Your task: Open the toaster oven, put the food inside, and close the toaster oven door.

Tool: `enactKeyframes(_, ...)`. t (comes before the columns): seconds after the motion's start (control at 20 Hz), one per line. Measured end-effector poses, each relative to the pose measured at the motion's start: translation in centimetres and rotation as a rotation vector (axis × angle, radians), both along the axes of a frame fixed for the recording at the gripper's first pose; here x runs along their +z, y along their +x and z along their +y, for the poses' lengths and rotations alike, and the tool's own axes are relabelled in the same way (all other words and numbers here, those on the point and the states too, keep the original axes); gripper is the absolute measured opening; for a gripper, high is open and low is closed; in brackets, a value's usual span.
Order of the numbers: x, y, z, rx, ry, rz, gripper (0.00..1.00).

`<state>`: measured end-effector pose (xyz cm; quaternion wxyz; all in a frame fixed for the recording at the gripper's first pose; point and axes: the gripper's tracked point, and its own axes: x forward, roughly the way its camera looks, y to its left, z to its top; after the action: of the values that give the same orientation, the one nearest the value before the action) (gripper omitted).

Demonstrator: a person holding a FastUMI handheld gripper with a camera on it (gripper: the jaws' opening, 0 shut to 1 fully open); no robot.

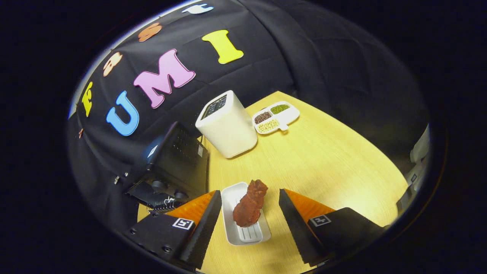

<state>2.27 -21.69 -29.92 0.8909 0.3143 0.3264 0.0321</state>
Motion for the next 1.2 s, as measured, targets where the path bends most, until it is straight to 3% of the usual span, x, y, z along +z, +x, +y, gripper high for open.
enactKeyframes(0.05, -0.7, 0.4, 0.3, 0.013, 0.029, 0.011, 0.93)
enactKeyframes(0.3, -3.9, 2.1, 1.8, 0.059, 0.158, 0.069, 0.54)
enactKeyframes(0.35, -4.1, 2.1, 2.2, 0.078, 0.183, 0.081, 0.54)
enactKeyframes(0.4, -4.0, 2.1, 2.3, 0.080, 0.217, 0.084, 0.30)
enactKeyframes(0.45, -3.4, 2.0, 2.4, 0.074, 0.254, 0.094, 0.28)
enactKeyframes(0.5, -3.8, 2.3, 2.7, 0.075, 0.270, 0.093, 0.18)
enactKeyframes(0.75, -2.3, 2.7, 1.3, 0.033, 0.221, 0.056, 0.13)
enactKeyframes(0.95, 2.6, 2.7, 0.3, -0.038, 0.228, -0.021, 0.13)
enactKeyframes(1.2, 10.3, 1.1, 5.0, -0.076, 0.272, -0.131, 0.12)
